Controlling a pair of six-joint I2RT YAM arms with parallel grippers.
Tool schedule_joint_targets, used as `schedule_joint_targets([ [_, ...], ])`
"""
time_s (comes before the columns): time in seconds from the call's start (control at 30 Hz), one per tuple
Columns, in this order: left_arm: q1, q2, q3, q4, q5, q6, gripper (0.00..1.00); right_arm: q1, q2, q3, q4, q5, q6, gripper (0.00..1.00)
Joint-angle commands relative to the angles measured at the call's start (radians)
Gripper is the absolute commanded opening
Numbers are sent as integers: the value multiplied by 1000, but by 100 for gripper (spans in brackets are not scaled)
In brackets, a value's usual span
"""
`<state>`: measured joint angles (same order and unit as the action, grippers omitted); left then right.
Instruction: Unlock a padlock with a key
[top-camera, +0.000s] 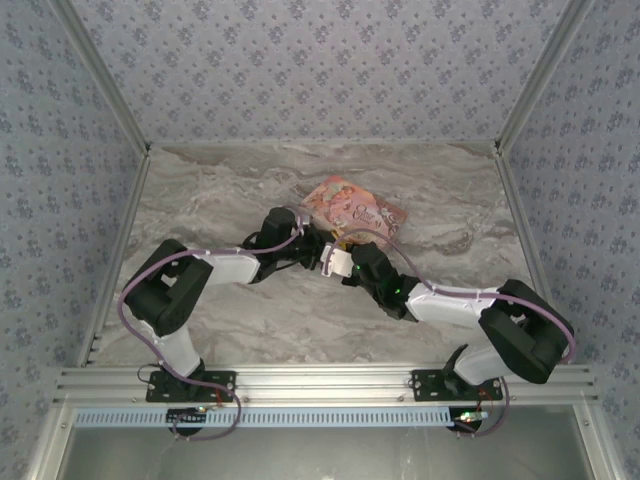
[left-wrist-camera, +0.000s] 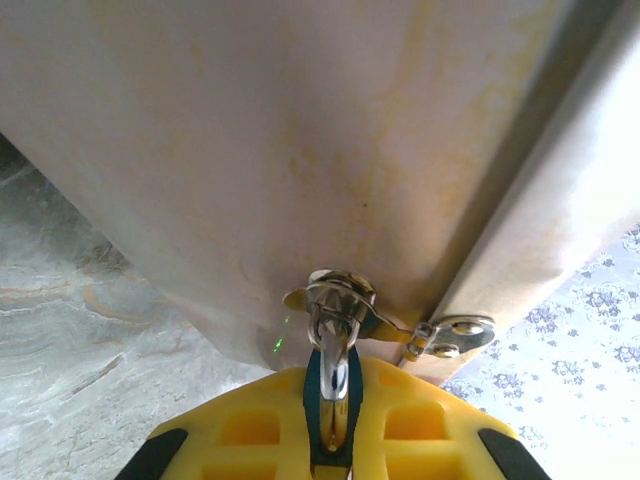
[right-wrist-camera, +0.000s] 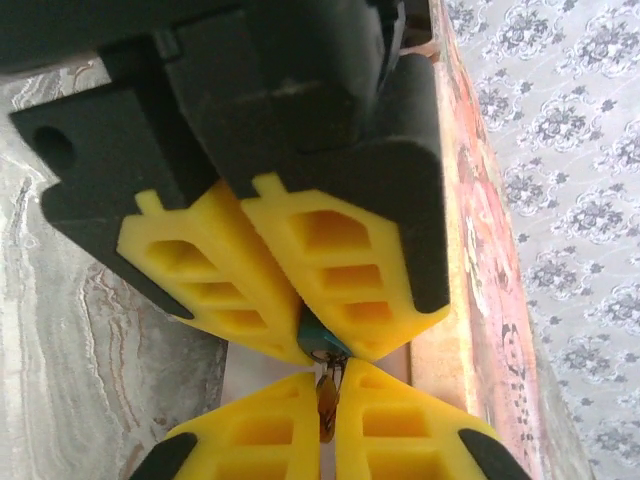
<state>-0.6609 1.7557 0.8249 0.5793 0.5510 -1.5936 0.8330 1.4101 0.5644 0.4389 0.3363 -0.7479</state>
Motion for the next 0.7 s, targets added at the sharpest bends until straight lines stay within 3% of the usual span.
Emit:
schedule_joint_targets([
  [0.0, -2, -42, 33, 36, 33, 1, 0, -14, -8, 29, 12, 7, 29, 0],
  [0.4, -2, -34, 34, 39, 33, -1, 0, -18, -40, 38, -48, -32, 120, 0],
  [0.67, -1, -32, 39, 41, 37, -3, 0, -24, -48, 66, -109, -122, 283, 0],
])
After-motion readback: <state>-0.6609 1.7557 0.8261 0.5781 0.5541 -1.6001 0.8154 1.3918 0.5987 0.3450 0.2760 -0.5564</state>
